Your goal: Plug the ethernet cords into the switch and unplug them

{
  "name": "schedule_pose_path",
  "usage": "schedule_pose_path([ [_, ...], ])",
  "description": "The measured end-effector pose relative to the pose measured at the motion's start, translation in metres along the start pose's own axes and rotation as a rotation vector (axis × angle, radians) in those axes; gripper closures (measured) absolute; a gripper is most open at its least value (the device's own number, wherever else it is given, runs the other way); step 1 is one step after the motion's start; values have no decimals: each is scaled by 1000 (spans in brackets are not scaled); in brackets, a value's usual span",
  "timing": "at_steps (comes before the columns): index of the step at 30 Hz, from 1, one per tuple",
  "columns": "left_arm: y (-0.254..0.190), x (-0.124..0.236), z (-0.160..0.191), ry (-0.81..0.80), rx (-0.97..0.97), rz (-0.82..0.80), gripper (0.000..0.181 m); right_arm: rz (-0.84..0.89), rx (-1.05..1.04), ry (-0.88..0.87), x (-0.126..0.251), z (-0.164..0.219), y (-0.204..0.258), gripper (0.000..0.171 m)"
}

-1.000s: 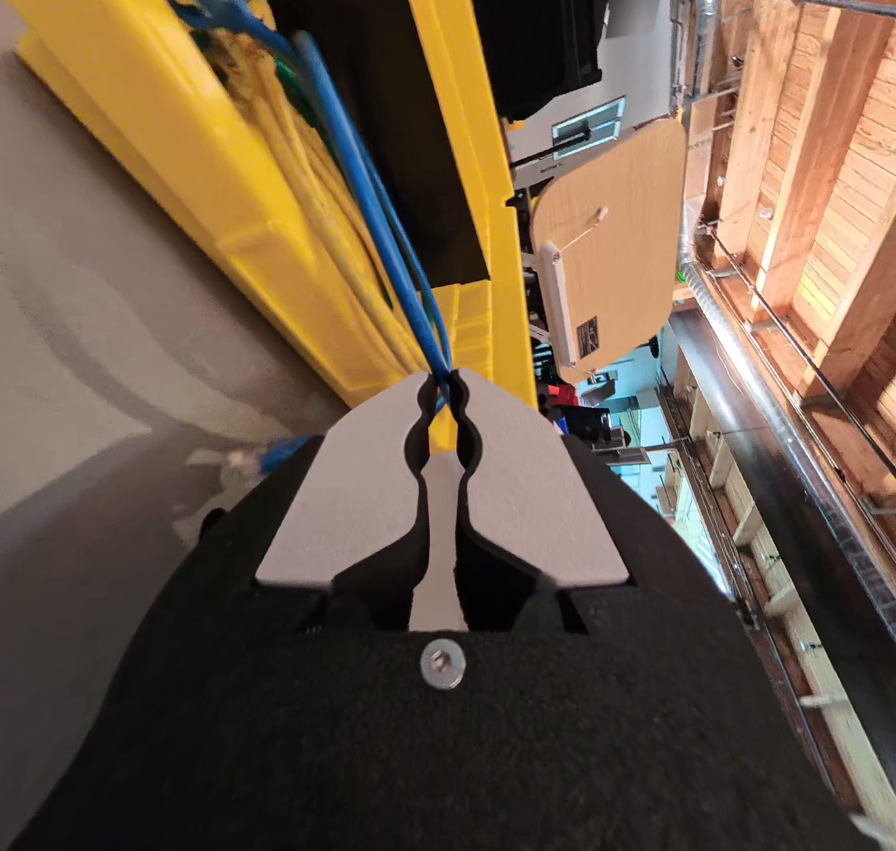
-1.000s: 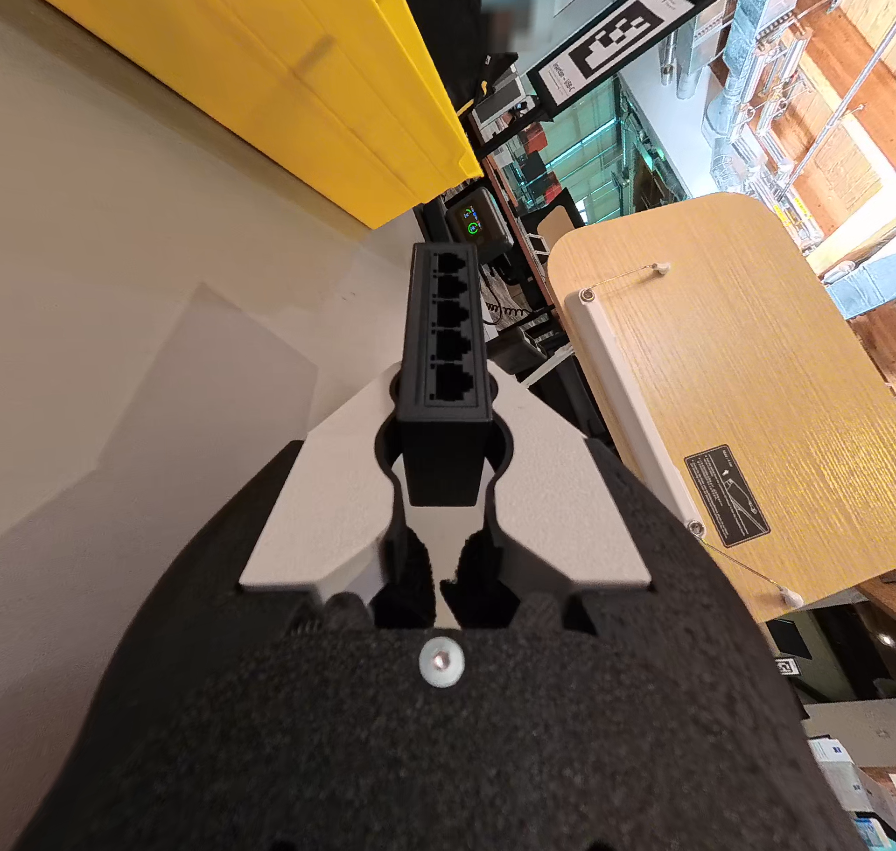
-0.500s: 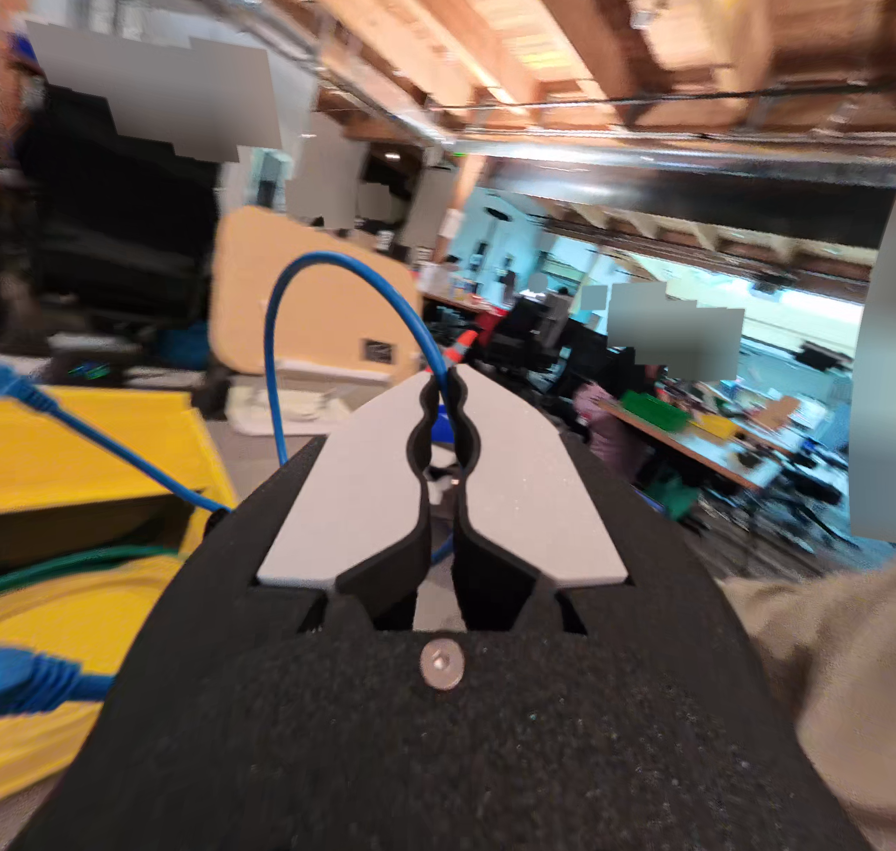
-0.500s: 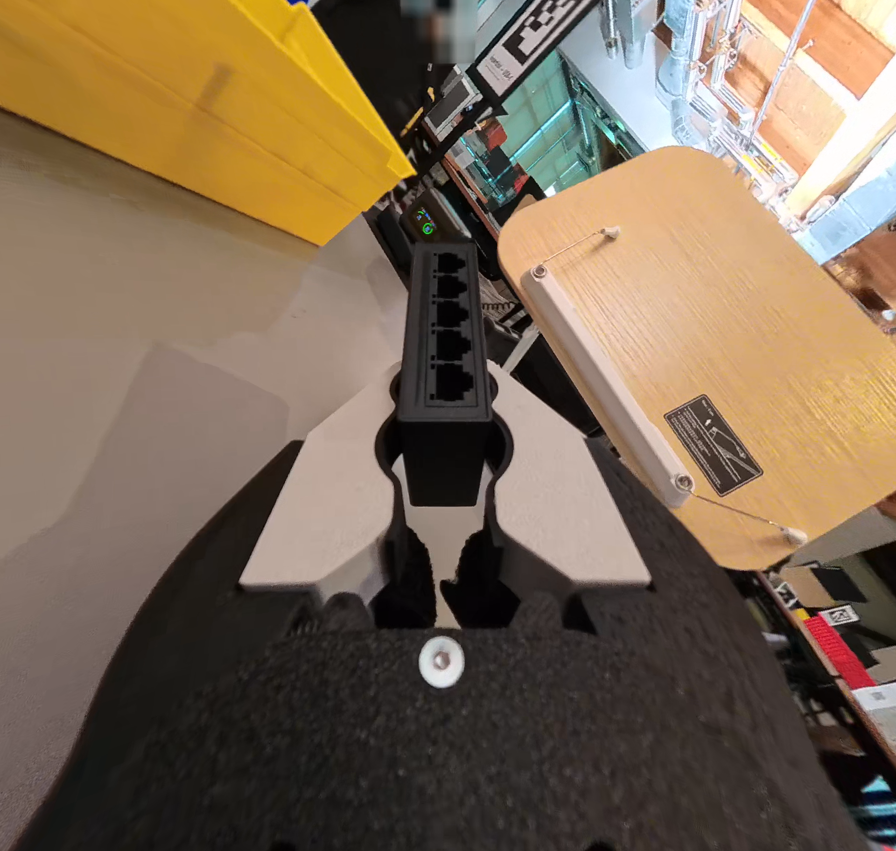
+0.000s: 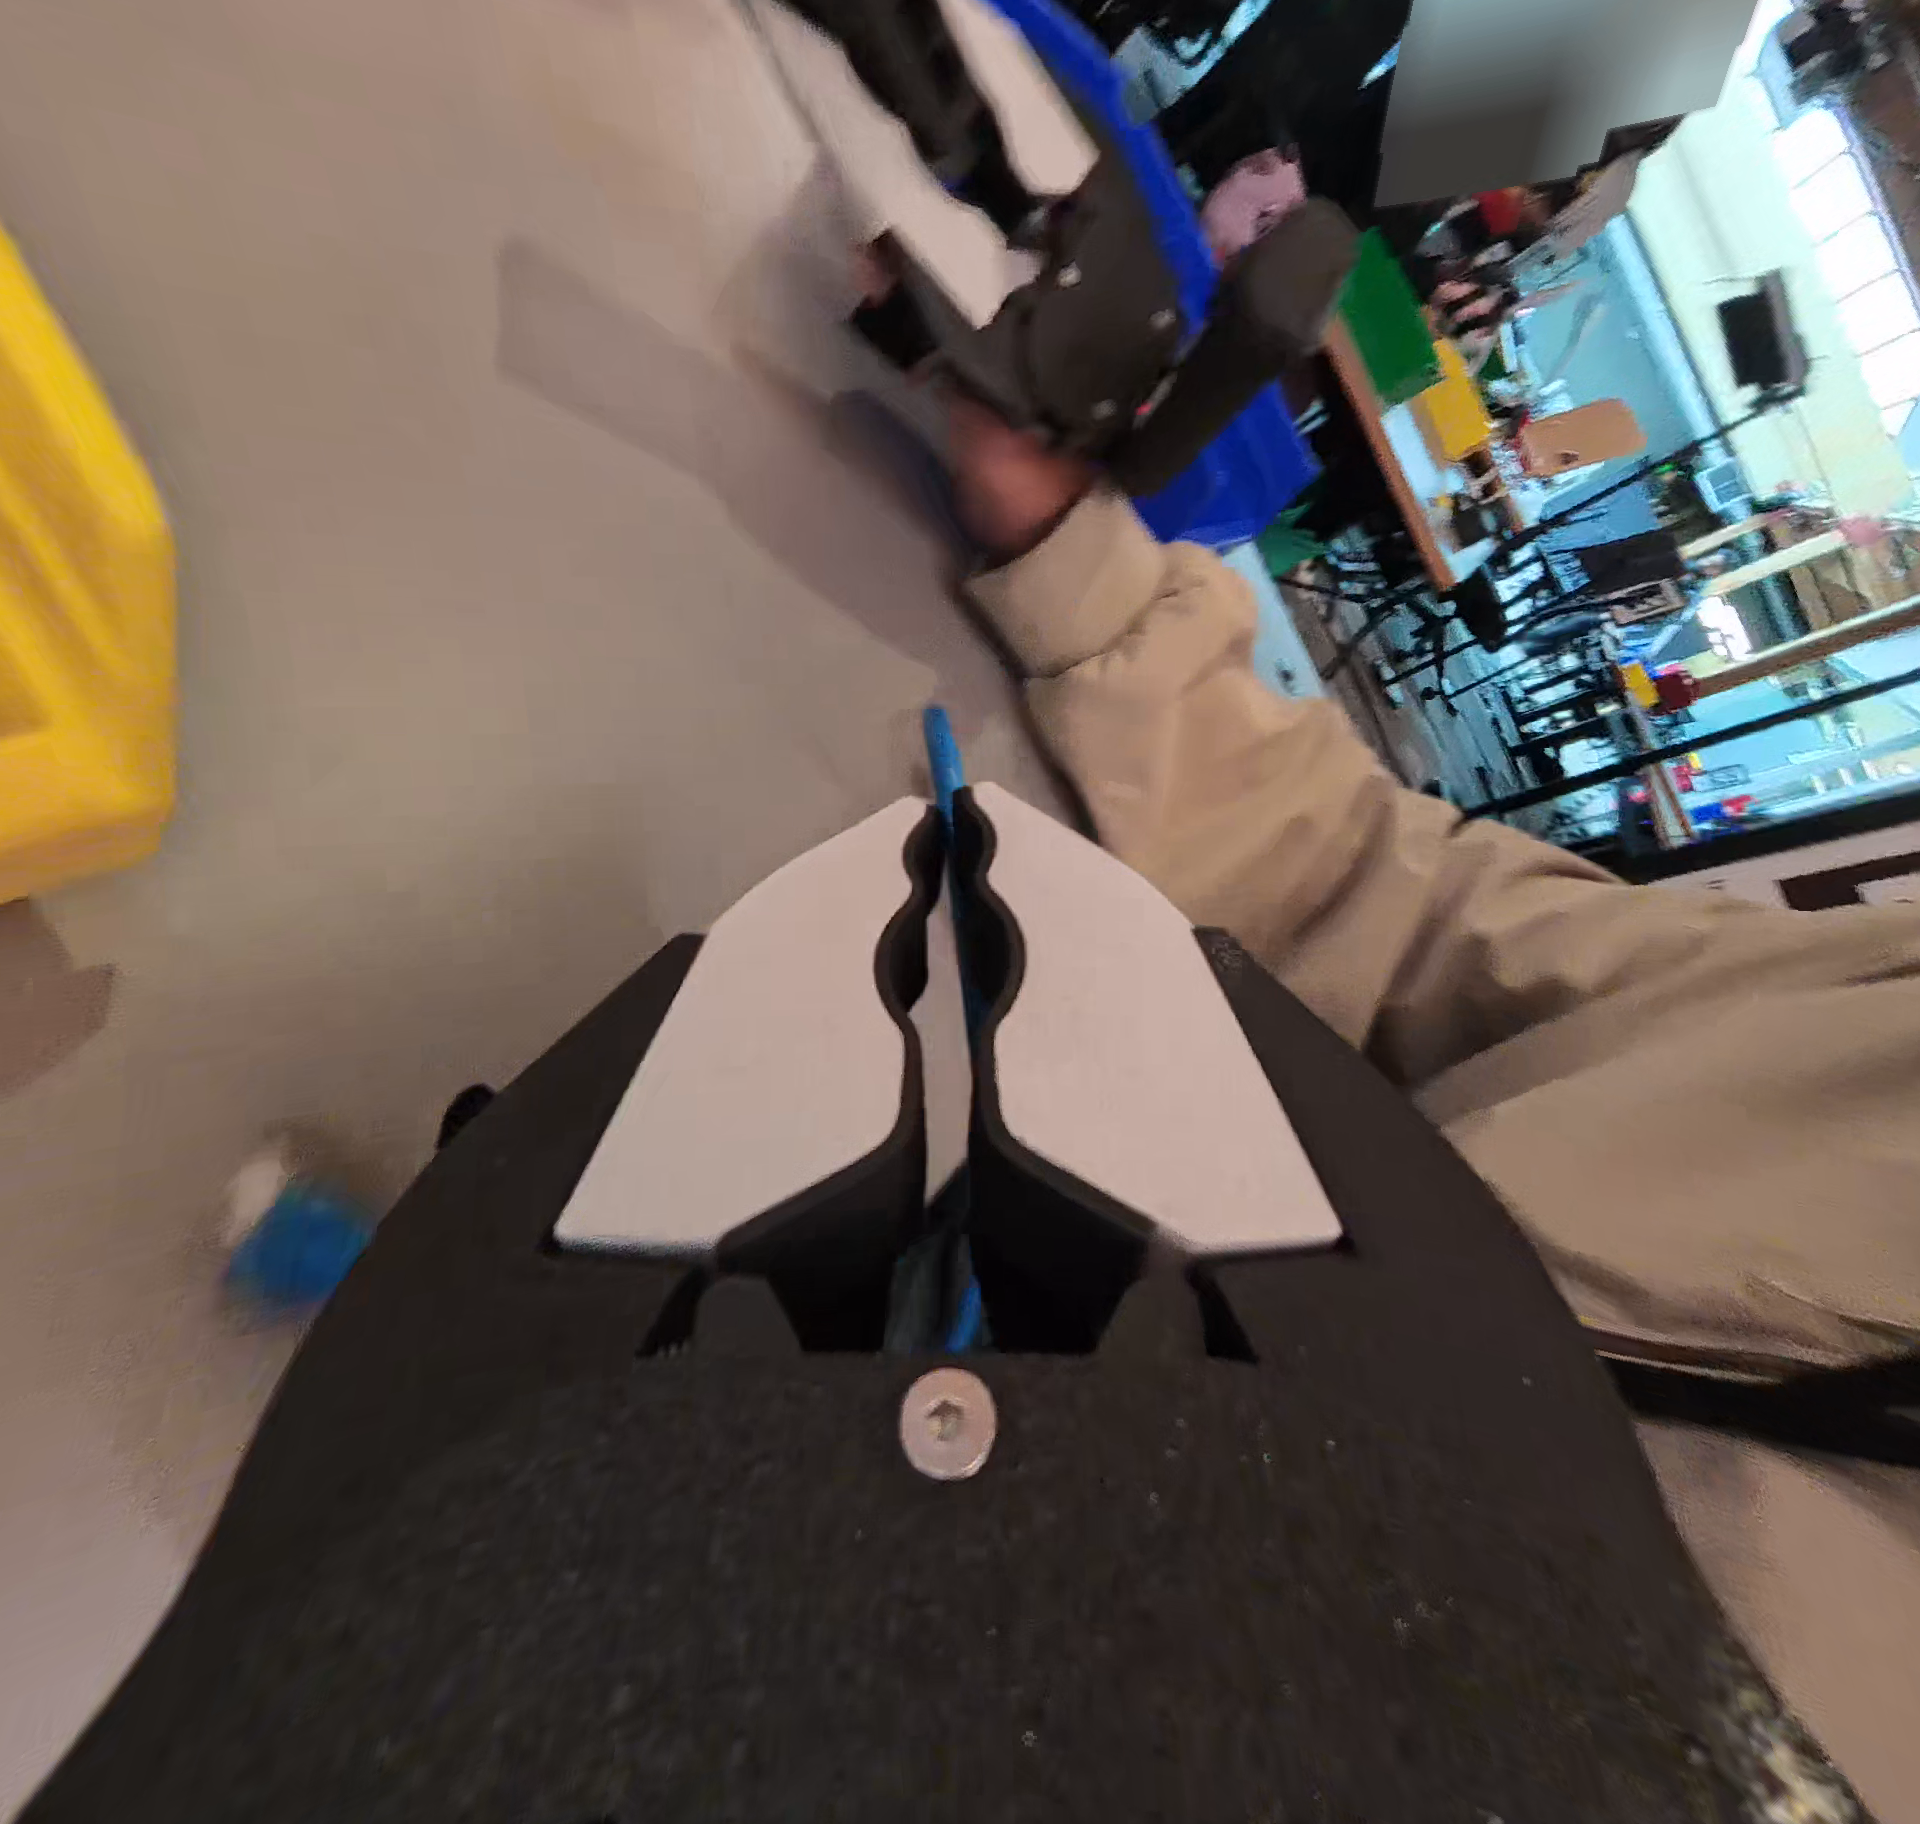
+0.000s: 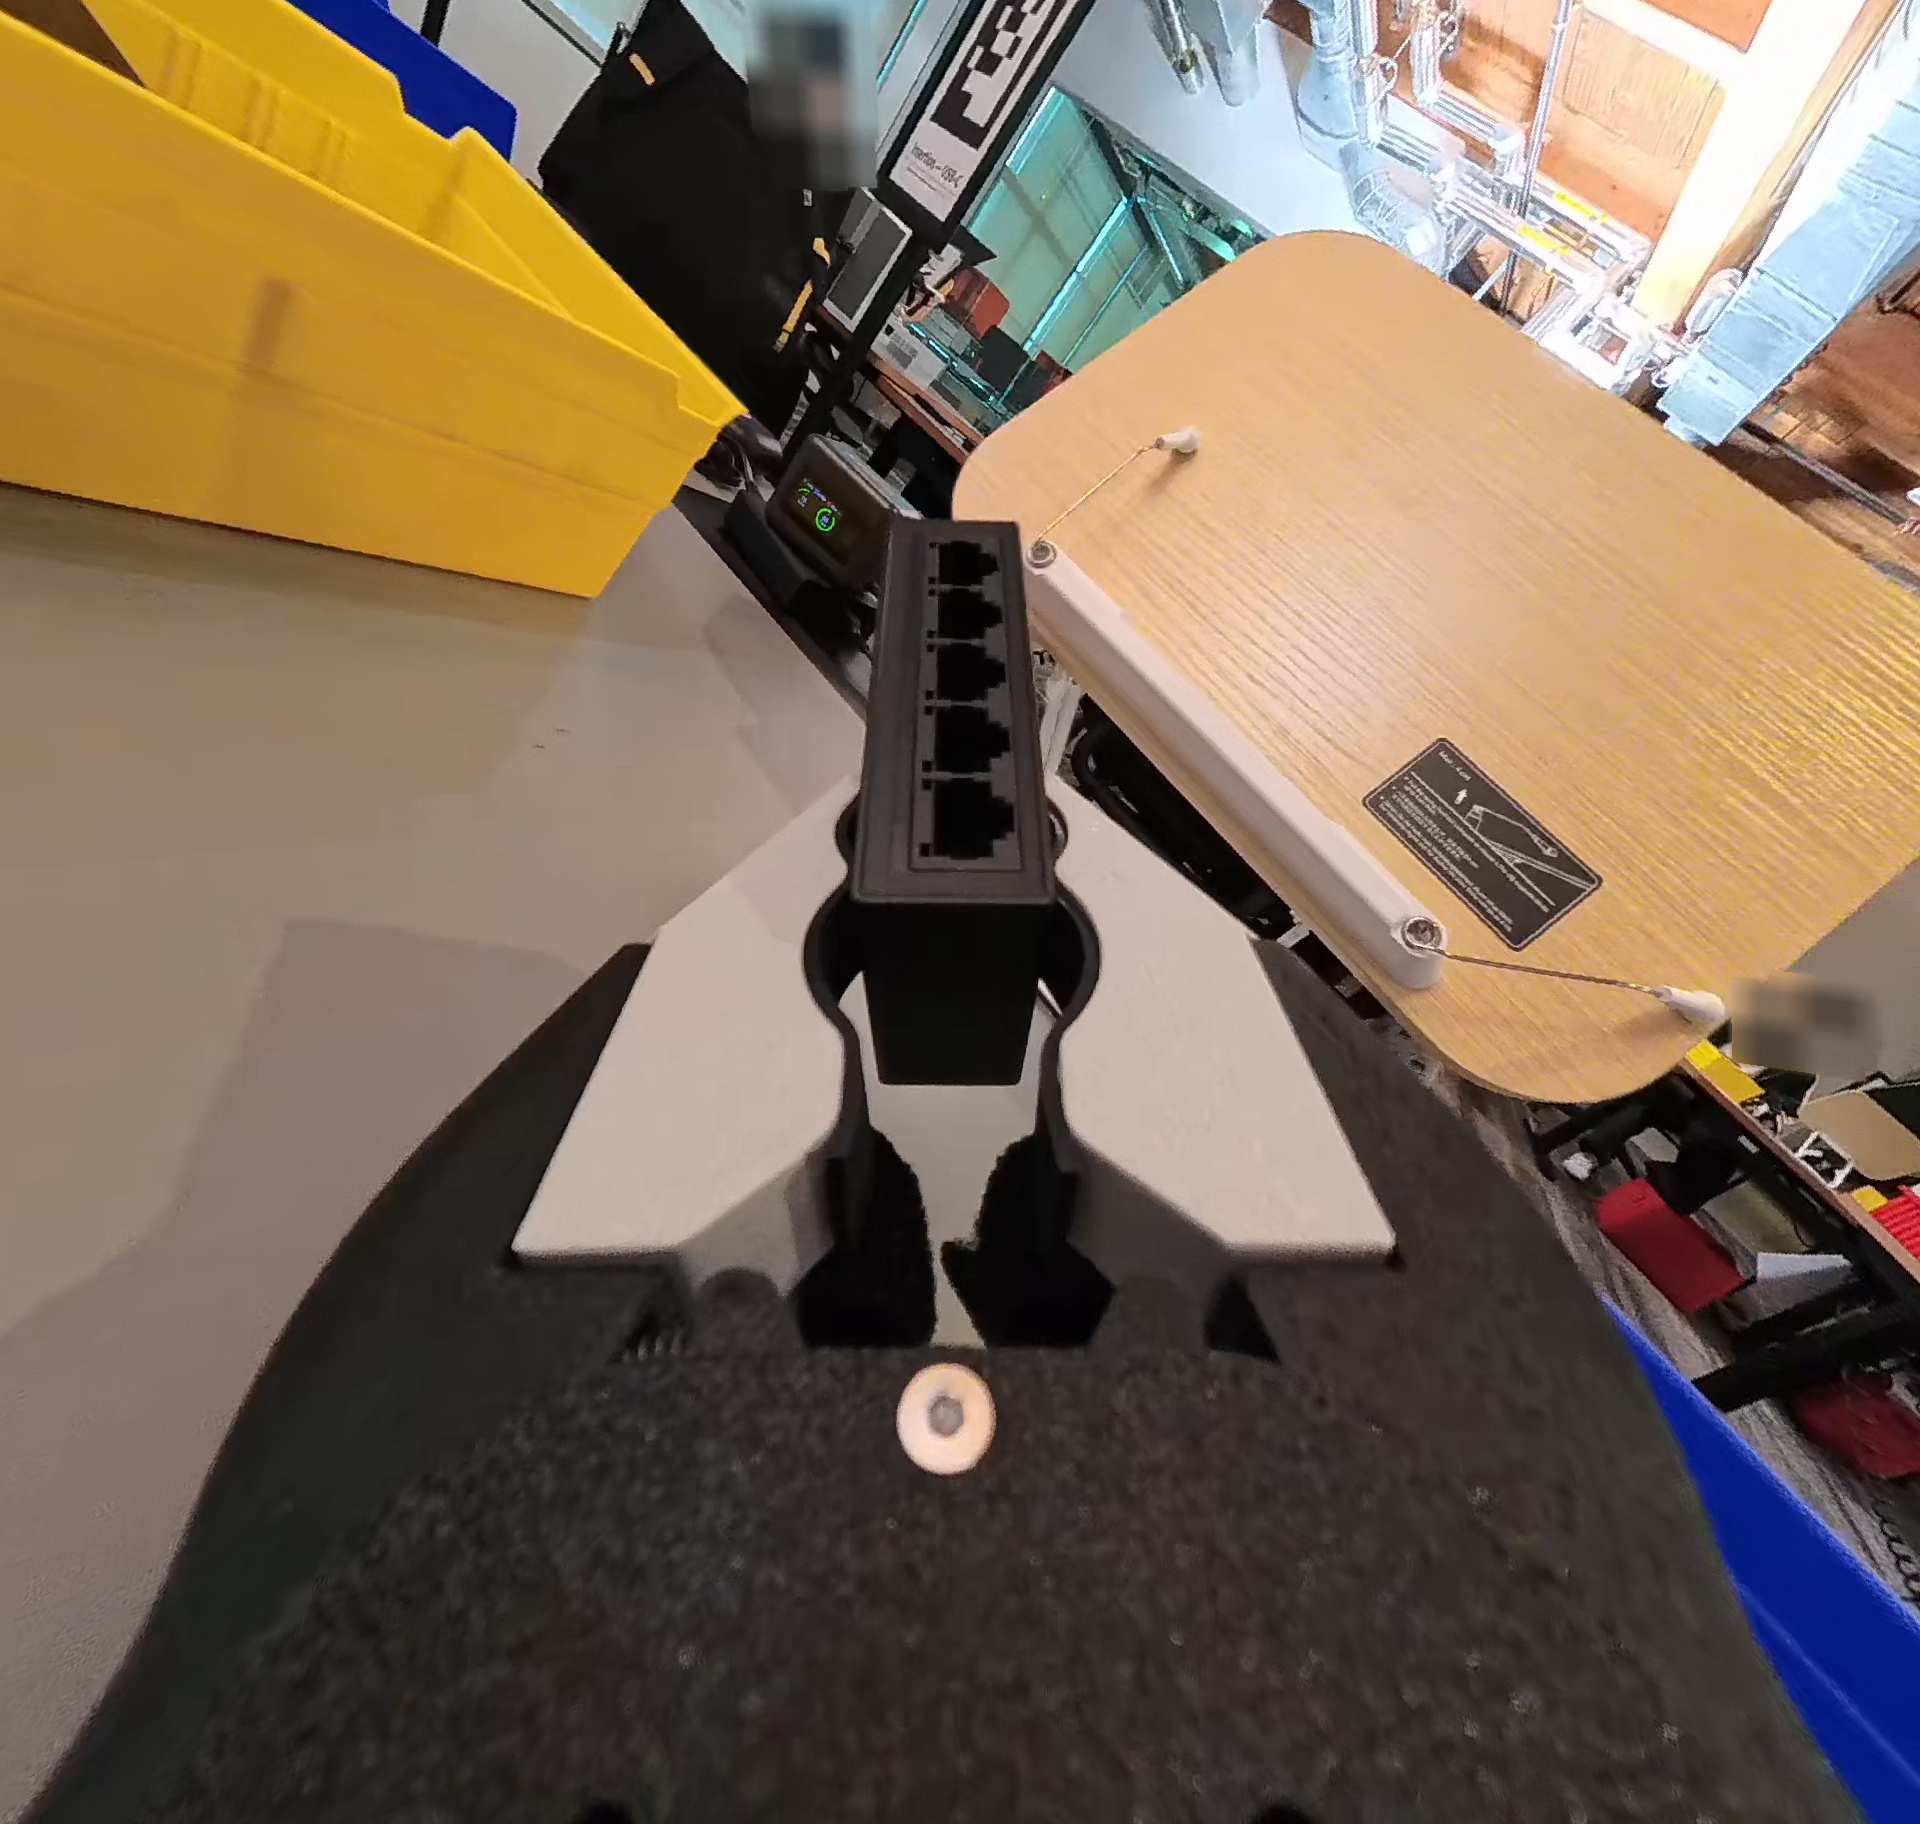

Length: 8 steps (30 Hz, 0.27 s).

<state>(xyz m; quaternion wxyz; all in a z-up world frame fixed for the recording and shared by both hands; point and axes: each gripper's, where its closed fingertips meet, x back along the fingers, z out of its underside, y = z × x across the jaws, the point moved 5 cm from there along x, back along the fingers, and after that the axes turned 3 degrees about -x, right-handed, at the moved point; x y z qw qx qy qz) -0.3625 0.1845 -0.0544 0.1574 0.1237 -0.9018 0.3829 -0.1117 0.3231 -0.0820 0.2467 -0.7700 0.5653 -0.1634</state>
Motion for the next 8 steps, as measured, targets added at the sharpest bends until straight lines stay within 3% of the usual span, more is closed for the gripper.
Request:
schedule_pose_path([
  [8,35,-41,5,42,-3,-128,181,-30,55,13,-2,0,11,144],
])
